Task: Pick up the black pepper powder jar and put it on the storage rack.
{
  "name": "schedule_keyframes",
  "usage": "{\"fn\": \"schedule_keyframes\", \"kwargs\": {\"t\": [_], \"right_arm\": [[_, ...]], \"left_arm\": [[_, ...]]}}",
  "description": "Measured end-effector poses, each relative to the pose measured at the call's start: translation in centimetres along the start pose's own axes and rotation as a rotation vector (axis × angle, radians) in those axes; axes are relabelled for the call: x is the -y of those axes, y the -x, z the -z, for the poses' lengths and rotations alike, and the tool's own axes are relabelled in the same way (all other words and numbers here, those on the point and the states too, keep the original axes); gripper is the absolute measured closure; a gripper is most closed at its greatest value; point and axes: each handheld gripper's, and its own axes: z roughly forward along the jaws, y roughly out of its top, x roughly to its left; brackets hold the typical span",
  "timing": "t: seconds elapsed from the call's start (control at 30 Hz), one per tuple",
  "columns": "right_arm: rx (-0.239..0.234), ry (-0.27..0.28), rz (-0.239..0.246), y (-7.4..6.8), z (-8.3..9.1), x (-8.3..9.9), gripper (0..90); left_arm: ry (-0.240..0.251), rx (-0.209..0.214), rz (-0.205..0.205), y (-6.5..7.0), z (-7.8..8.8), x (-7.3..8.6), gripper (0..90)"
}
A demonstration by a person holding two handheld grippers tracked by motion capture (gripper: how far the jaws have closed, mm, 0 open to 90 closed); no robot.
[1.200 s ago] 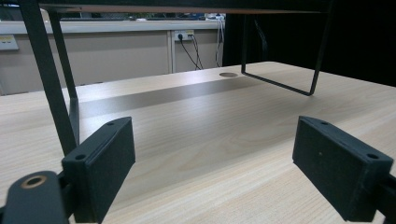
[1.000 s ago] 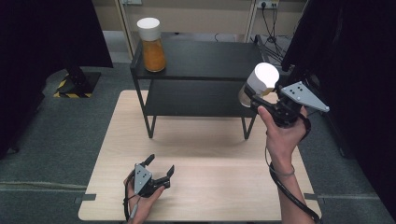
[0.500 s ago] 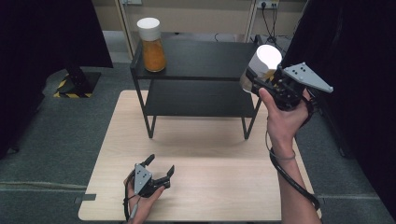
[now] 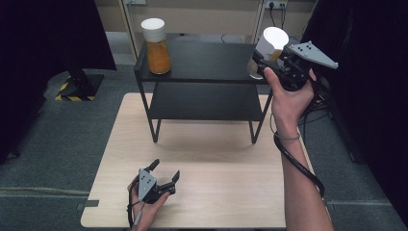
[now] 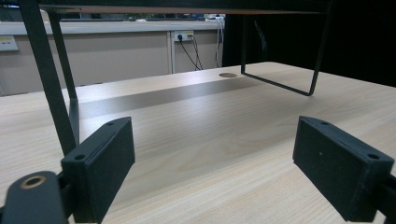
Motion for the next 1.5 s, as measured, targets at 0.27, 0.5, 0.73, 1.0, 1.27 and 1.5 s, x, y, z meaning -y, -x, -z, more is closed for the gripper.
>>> {"fn": "schedule_keyframes", "kwargs": {"t": [0.27,0.5,0.73,1.0,1.27,1.5], "right_arm": [[0.038,-0.026,-0.002,0.2,-2.1,-0.8,30.6],[0.061,-0.052,0.005,0.4,-3.5,-1.0,30.6],[0.073,-0.080,0.020,0.3,-4.5,-1.4,30.6],[0.081,-0.113,0.025,0.1,-5.3,-1.5,30.6],[0.081,-0.116,0.027,0.1,-5.5,-1.2,30.5],[0.083,-0.103,0.028,0.1,-5.6,-0.8,30.4]], "left_arm": [[0.001,0.002,0.000,0.0,0.0,0.0,12.2],[0.002,0.001,-0.004,0.0,0.0,0.0,12.2],[0.004,0.001,-0.004,0.0,0.0,0.1,12.2],[0.004,0.002,-0.004,0.0,0.0,0.1,12.1],[0.003,0.003,-0.002,0.0,0.0,0.1,12.1],[0.005,0.002,-0.001,0.0,0.0,0.1,12.1]]}}
